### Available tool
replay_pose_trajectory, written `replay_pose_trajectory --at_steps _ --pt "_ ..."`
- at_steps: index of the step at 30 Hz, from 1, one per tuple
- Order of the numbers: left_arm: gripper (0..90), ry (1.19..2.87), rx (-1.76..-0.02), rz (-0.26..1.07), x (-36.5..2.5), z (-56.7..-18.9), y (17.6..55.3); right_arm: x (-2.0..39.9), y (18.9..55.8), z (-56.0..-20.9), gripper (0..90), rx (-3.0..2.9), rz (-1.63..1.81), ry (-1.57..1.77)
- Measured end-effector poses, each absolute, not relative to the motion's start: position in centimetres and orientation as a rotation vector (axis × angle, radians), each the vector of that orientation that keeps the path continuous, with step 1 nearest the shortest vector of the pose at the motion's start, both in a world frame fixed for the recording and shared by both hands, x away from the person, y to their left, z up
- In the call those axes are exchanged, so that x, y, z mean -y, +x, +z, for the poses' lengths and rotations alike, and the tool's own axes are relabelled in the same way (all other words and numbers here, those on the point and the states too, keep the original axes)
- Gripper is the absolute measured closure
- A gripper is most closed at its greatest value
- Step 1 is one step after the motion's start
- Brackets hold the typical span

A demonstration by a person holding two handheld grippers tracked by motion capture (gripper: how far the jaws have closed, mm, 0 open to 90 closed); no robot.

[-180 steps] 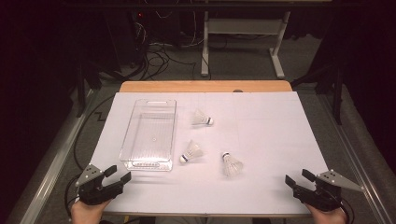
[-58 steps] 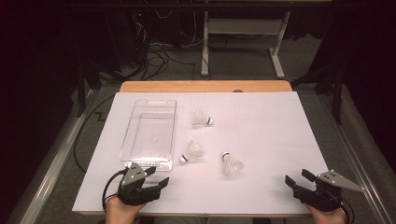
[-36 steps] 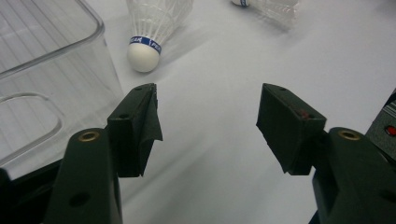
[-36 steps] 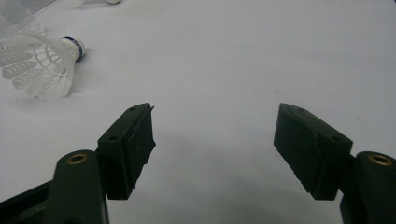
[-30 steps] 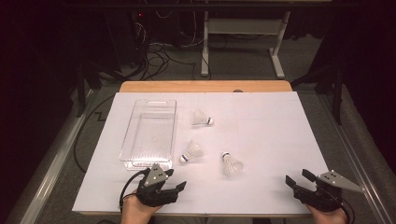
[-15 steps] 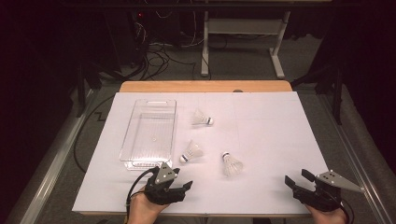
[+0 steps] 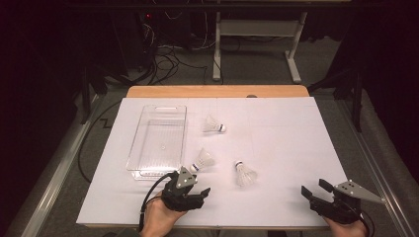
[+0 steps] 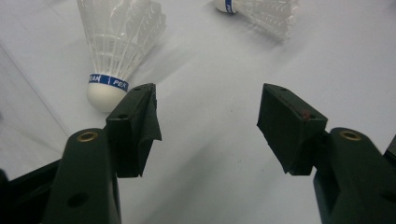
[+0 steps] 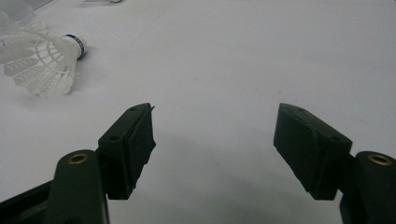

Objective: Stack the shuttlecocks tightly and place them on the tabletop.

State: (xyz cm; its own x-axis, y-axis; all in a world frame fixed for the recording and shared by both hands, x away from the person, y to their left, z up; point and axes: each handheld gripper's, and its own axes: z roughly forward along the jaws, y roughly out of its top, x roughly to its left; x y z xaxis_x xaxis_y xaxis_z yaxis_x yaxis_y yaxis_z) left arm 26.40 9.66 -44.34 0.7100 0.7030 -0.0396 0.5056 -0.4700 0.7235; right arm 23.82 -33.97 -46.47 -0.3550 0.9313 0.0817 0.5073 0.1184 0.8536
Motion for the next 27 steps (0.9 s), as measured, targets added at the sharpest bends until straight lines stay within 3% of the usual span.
replay_pose_trajectory --at_steps 27 --pt "35.8 2.206 -1.032 0.300 -8.2 -41.3 29.8 33.9 23.8 -46.5 29.4 -1.919 1.158 1.392"
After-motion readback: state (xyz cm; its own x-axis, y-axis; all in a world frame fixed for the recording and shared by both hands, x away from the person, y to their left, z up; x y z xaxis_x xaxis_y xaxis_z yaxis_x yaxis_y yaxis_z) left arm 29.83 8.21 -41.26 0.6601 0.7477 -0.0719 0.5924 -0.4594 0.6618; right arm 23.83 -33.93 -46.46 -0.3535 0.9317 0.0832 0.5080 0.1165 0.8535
